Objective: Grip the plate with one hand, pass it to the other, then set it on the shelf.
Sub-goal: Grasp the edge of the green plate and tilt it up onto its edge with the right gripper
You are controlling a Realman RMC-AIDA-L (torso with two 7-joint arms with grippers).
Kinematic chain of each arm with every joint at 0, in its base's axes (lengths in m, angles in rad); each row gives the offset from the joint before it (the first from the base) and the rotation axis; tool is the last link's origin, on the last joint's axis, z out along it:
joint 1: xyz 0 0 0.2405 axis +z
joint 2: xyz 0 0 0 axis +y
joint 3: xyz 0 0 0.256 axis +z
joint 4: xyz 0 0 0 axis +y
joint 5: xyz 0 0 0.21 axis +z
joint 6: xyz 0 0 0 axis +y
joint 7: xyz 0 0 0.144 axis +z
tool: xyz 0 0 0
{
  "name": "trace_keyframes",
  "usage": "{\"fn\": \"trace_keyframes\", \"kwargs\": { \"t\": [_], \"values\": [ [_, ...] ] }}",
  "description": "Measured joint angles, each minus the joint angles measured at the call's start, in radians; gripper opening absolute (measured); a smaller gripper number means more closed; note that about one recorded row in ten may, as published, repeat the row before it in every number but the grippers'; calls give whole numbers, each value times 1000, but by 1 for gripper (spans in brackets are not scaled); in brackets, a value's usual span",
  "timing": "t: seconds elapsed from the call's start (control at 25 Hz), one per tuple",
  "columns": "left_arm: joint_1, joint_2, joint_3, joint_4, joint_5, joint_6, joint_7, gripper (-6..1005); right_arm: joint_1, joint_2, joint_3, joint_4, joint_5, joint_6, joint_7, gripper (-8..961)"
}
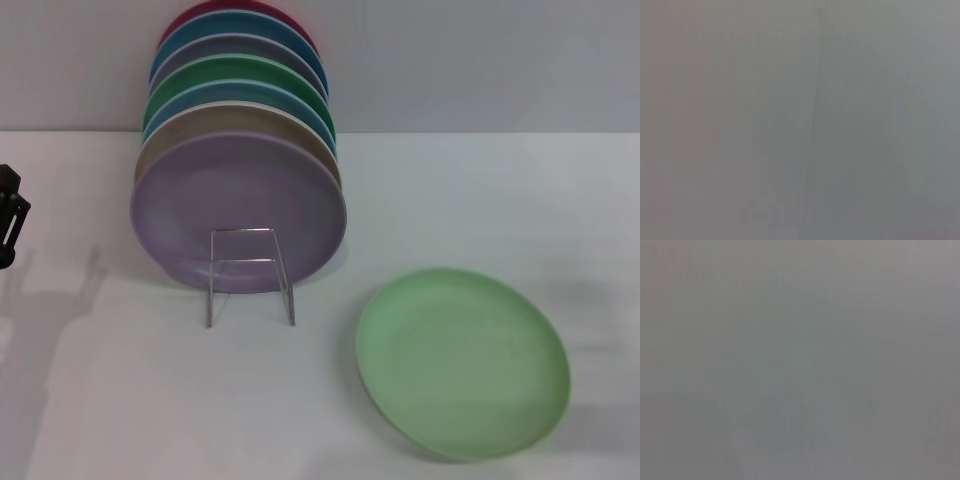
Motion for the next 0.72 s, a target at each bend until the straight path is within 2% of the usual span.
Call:
{"fn": "trace_keyframes", "kwargs": {
  "t": [0.44, 0.56, 0.6, 0.72],
  "values": [
    [-16, 0, -16, 3, 0, -5, 0, 837, 16, 1, 0, 7, 0, 0, -46, 675],
    [-14, 1, -18, 5, 0, -4, 0, 836, 15, 5, 0, 54, 0, 0, -230, 675],
    [-13, 1, -19, 7, 0, -4, 0, 835, 9, 6, 0, 104, 0, 0, -370, 674],
    [-12, 1, -19, 10, 0, -6, 0, 834, 3, 5, -1, 144, 0, 2, -470, 674]
  ]
}}
